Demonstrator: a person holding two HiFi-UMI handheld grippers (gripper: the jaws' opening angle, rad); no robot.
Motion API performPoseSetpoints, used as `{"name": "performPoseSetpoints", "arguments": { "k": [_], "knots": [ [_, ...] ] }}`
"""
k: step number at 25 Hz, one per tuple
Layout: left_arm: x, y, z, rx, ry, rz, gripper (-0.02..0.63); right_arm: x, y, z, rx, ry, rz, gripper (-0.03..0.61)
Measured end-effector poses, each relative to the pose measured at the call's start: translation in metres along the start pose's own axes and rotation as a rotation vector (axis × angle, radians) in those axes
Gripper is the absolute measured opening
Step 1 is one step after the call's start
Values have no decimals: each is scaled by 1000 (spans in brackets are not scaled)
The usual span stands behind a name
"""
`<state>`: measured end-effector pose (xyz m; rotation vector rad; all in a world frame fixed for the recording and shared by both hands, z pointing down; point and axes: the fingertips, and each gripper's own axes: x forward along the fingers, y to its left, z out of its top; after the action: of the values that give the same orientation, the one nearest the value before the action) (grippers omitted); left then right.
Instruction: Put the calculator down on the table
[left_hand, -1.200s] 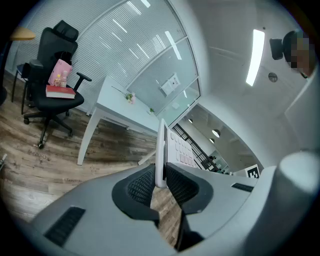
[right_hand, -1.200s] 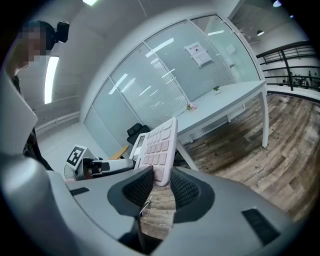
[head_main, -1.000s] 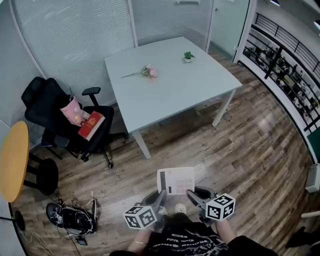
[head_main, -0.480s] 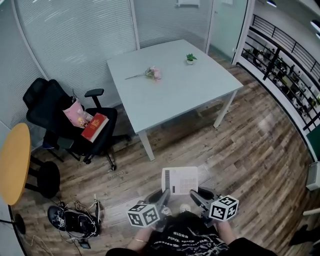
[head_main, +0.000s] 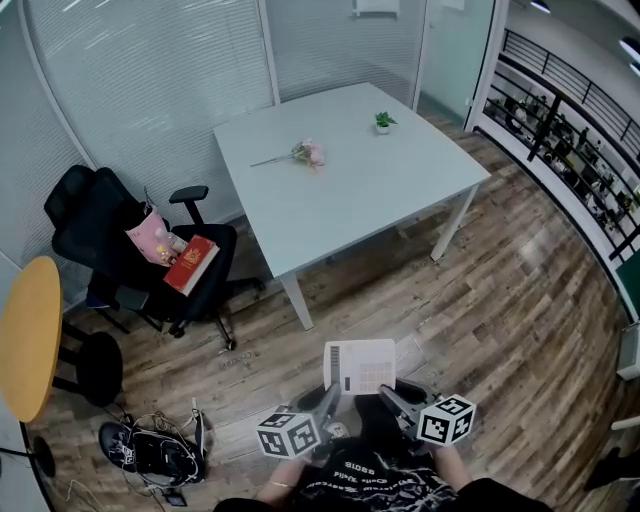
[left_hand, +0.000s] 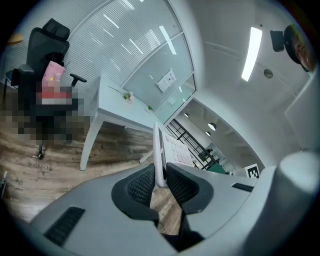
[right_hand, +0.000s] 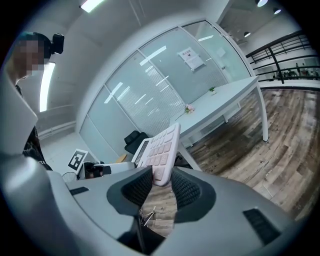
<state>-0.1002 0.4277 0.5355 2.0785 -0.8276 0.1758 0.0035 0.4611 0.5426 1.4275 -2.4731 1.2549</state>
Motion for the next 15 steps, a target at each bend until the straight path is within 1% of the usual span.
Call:
{"name": "performPoseSetpoints", "arguments": {
  "k": [3, 7, 11, 15],
  "knots": [
    [16, 9, 12, 12, 3, 18, 80, 16, -14, 11, 5, 11, 20, 127],
    [41, 21, 39, 9, -10, 50, 80, 42, -34, 39, -4, 41, 61, 129],
    [71, 28, 73, -11, -46, 86, 81, 70, -54, 81, -52, 79, 101, 129],
    [104, 33, 101, -60, -75, 103, 80, 92, -79, 119, -81, 116, 147, 129]
  ]
}}
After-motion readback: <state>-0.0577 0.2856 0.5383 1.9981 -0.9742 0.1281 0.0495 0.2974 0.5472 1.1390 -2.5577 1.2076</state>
